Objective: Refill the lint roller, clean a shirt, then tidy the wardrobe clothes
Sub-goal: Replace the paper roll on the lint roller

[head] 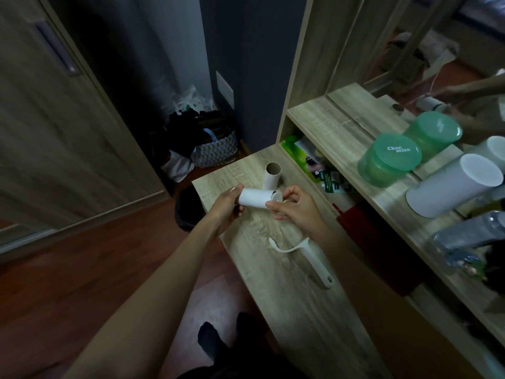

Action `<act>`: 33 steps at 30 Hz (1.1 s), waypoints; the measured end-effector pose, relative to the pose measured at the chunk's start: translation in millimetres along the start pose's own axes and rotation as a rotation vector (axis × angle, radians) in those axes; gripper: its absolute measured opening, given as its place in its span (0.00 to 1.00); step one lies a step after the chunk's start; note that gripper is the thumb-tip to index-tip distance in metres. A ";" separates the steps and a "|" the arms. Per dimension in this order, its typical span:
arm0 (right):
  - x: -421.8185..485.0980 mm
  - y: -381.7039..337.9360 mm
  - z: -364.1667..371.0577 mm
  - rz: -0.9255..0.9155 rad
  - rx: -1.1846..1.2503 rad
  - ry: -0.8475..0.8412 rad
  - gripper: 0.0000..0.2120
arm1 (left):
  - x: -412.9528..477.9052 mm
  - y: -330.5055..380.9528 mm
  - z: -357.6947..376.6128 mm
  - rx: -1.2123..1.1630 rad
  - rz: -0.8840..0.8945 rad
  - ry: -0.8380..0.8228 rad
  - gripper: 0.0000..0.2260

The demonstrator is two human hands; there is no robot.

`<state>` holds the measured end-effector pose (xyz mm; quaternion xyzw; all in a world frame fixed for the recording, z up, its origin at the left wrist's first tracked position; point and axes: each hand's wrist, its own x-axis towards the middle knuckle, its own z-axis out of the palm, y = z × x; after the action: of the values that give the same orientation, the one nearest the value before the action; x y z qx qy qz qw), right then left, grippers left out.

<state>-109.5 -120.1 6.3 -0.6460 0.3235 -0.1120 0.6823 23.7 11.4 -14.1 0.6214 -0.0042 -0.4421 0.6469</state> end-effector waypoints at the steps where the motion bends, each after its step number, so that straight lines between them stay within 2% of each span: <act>1: -0.7 0.3 1.0 -0.011 -0.008 0.018 0.17 | 0.8 -1.6 -0.7 0.002 0.006 0.012 0.10; 6: -5.7 1.1 5.5 -0.039 -0.009 0.050 0.21 | 3.5 -7.7 -2.2 0.024 0.033 0.068 0.11; 11: -0.8 12.3 4.2 -0.020 -0.031 0.089 0.08 | 5.0 -13.0 -6.0 0.077 0.082 0.167 0.10; 13: 5.9 18.0 2.6 0.025 -0.076 0.114 0.09 | 5.7 -14.2 -11.4 0.124 0.116 0.218 0.12; 16: 17.1 26.0 3.2 0.145 -0.200 0.061 0.11 | 7.6 -16.0 -21.3 0.151 0.125 0.238 0.15; 21: 32.7 39.8 8.0 0.205 -0.333 0.077 0.09 | 7.1 -16.2 -31.5 0.142 0.140 0.229 0.15; 27: 36.2 53.6 7.6 0.152 -0.490 0.089 0.05 | -0.2 -17.6 -42.9 0.189 0.165 0.207 0.17; 29: 35.6 55.5 6.2 0.114 -0.584 0.107 0.12 | -2.9 -17.2 -44.8 0.203 0.169 0.192 0.17; 30: 33.8 53.6 6.2 0.084 -0.610 0.133 0.14 | -4.6 -16.6 -45.2 0.203 0.176 0.185 0.17; 33: 22.2 37.5 11.1 -0.057 -0.580 0.260 0.10 | -11.5 -14.1 -44.1 0.190 0.183 0.142 0.16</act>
<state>-95.9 -118.5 -36.6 -0.8026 0.4083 -0.1159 0.4191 33.1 55.7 -29.4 0.7066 -0.0570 -0.3341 0.6212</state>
